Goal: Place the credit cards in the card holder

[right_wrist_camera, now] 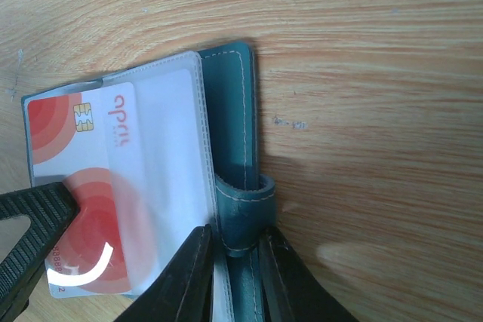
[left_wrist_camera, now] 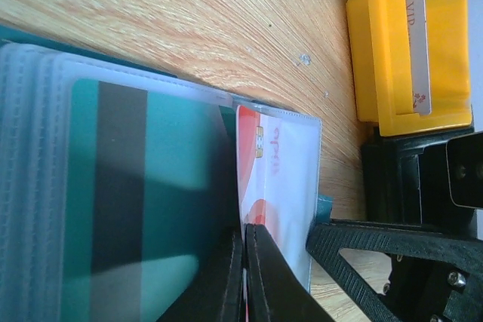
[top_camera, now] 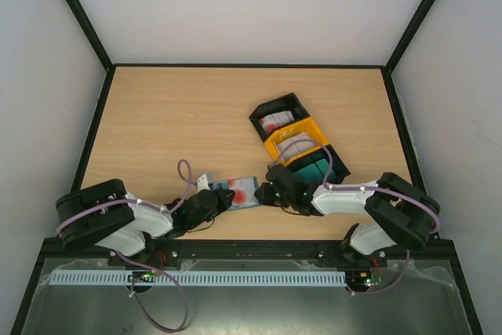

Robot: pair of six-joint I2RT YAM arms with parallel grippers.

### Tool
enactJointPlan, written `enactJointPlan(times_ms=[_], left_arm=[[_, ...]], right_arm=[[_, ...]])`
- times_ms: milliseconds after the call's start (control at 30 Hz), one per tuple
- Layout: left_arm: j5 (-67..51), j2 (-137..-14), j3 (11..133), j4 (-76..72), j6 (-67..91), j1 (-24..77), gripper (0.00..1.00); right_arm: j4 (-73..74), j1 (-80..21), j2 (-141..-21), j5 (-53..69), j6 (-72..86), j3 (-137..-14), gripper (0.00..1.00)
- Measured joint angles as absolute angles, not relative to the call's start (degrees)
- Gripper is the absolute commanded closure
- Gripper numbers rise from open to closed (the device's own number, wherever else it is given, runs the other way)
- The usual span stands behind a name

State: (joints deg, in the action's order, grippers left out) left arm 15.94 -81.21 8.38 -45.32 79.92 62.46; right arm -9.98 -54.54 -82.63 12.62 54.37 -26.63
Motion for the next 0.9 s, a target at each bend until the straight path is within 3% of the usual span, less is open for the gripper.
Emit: enactJointPlan(times_ms=[500,667,900], left_arm=[[15.0,-82.7,13.1,-37.8,78.5,62.5,0.84],[15.0,-81.0,14.0,-33.7,78.5,62.6,0.7],[15.2,-77.5,15.4,-27.3,78.6,62.8,0.62]], right_arm=[[-10.0,-54.5,-82.7,12.7,54.2,-26.6,0.84],[-10.3,-54.6,-83.0,13.1,54.0,-26.7,0.84],[-10.9,-54.6,-83.6,13.8,53.2,-26.9,0.86]])
